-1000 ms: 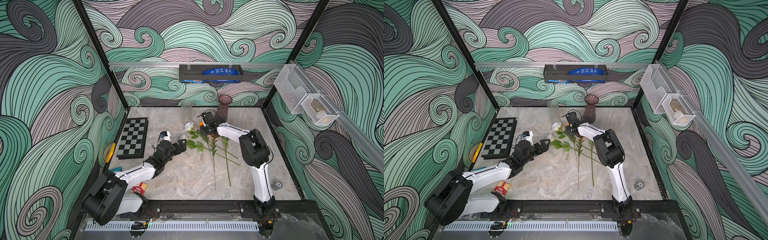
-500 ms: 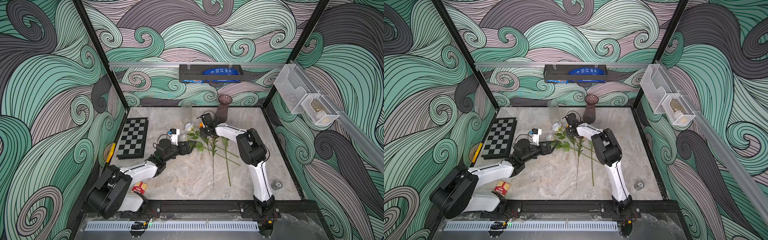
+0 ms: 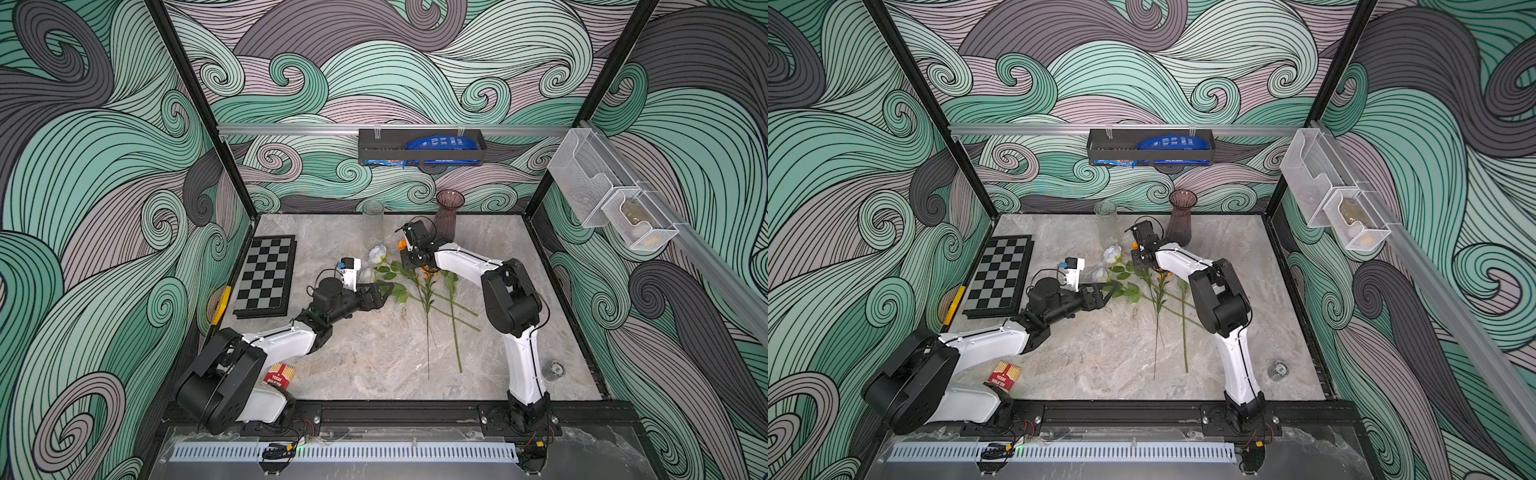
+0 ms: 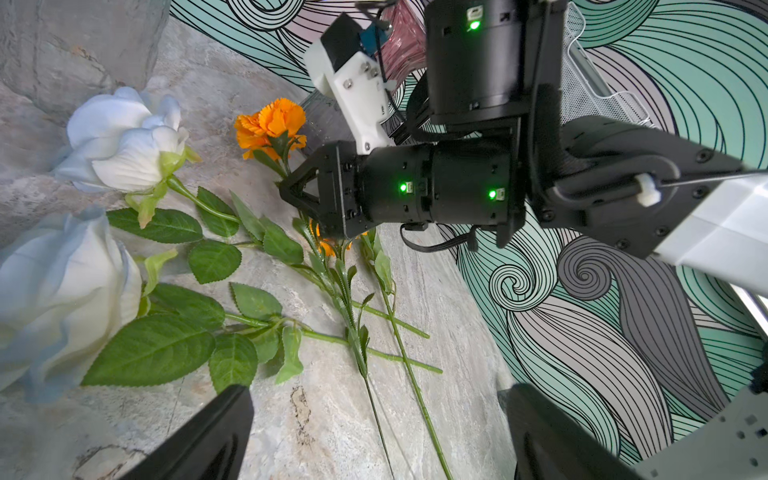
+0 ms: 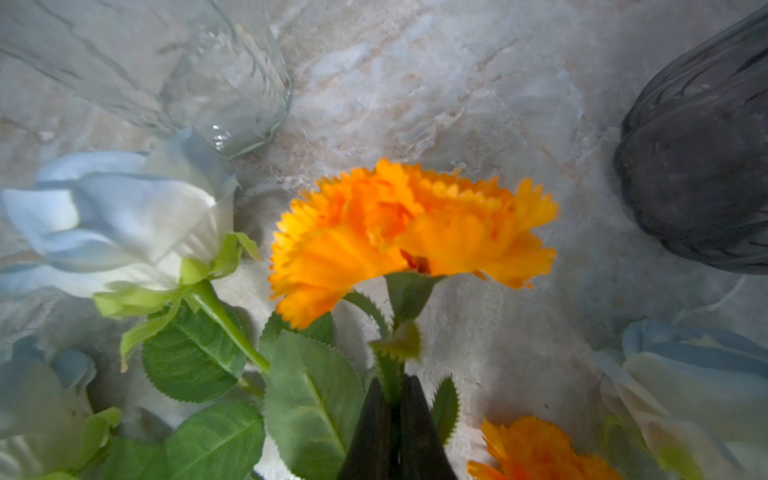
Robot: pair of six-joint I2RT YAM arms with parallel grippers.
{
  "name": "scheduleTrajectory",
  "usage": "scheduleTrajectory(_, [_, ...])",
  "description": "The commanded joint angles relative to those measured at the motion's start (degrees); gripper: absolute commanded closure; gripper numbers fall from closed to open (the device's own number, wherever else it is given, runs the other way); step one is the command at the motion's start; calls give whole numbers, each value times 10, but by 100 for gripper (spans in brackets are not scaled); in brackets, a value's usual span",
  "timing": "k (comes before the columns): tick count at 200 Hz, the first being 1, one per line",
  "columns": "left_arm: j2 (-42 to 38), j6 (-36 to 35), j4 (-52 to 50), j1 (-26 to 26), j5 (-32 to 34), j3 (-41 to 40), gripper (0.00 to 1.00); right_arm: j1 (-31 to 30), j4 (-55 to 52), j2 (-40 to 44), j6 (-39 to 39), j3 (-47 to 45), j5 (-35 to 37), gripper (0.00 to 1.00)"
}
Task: Arrange the flowers in different vases according to their colors
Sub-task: Pick up the flower at the center of the board.
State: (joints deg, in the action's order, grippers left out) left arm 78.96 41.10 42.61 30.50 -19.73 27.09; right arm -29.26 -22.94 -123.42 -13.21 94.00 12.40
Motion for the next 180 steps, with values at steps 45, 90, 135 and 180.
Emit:
scheduleTrajectory(45, [4,-20,10,-4,15,1,1,-4,-5,75,-6,16,6,100])
scheduleTrajectory(90, [67,-28,18,-10,18,19,1,-18,42,166,1,-4,10,100])
scheduleTrajectory(135, [83,-30,21,-10,18,23,1,-41,320,402,40,-245,11,100])
scheduleTrajectory(180, [86,-15,101,-6,11,-6,1,-42,479,539,53,-374,-33,100])
